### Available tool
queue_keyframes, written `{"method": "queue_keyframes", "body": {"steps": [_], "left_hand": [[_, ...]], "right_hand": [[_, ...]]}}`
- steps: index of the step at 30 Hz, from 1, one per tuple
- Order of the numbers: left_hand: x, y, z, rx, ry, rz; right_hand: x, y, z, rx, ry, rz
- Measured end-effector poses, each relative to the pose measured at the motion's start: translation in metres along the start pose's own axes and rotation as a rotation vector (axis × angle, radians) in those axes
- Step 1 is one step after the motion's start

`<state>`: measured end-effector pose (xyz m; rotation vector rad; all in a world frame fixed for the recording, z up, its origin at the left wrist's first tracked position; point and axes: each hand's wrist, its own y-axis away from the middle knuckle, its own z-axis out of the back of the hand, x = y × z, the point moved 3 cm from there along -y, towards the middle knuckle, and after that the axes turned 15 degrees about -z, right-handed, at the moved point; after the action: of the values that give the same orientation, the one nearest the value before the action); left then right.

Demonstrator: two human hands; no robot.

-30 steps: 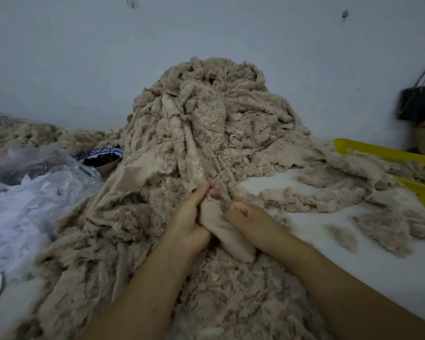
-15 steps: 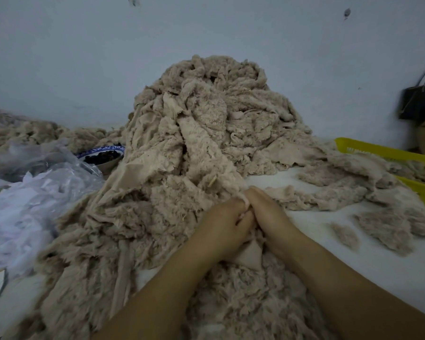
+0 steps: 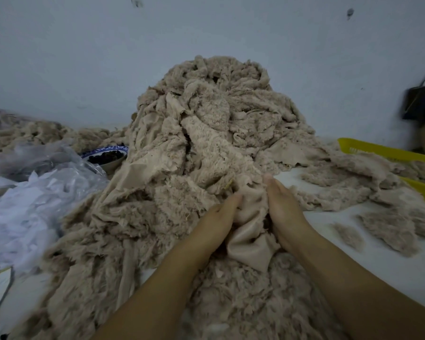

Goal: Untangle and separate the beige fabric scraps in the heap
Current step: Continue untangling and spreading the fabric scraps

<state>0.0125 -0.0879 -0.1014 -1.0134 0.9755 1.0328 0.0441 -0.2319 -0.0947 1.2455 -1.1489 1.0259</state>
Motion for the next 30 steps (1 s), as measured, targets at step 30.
{"method": "queue_keyframes", "body": {"steps": [30], "left_hand": [[0.002, -0.017, 0.047, -0.511, 0.853, -0.065]], "right_hand": [[0.011, 0.002, 0.02, 0.285, -0.287, -0.124]]}}
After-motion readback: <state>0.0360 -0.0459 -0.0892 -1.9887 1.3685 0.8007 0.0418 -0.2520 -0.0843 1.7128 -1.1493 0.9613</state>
